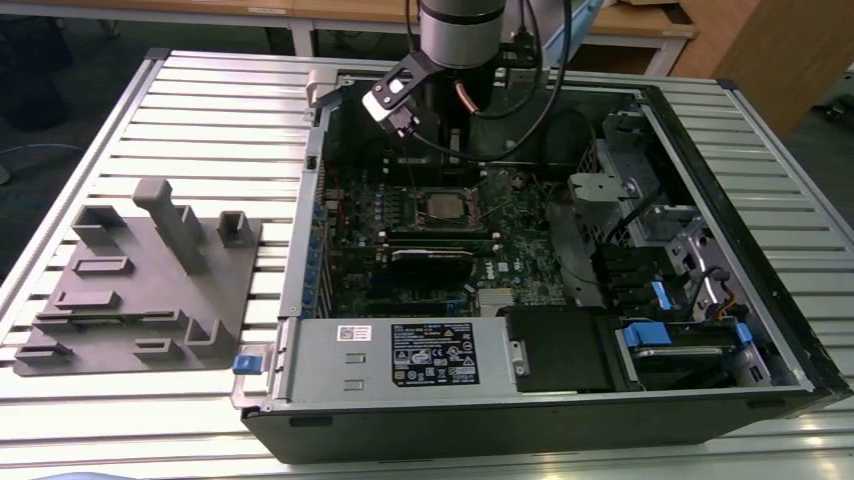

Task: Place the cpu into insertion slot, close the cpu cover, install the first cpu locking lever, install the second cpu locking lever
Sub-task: 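Close the cpu cover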

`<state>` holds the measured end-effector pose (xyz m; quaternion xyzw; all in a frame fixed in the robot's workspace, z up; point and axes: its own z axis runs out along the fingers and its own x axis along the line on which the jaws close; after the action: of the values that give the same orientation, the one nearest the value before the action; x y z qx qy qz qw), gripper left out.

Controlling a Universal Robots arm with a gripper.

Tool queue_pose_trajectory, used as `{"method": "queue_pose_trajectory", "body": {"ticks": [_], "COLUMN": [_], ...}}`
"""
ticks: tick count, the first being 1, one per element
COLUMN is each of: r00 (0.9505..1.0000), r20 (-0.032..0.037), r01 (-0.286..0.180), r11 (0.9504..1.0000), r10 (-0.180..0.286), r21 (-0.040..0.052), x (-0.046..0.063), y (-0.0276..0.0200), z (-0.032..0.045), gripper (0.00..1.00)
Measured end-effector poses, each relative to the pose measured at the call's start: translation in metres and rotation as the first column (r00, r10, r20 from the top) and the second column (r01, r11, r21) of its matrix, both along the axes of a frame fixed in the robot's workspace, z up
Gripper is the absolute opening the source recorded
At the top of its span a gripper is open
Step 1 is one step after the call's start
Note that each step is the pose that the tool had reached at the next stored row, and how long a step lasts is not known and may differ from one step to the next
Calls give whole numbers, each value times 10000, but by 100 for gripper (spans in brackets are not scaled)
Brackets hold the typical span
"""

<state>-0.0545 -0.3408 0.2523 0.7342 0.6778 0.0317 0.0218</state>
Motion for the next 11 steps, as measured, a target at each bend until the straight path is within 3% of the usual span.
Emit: {"method": "queue_pose_trajectory", "body": {"ticks": [11], "r00": [10000], "r20": [0], "r01": [0], "r11": [10000], "r10": [0], "r21": [1], "x": [0], "y": [0], "z": [143], "gripper": [11]}}
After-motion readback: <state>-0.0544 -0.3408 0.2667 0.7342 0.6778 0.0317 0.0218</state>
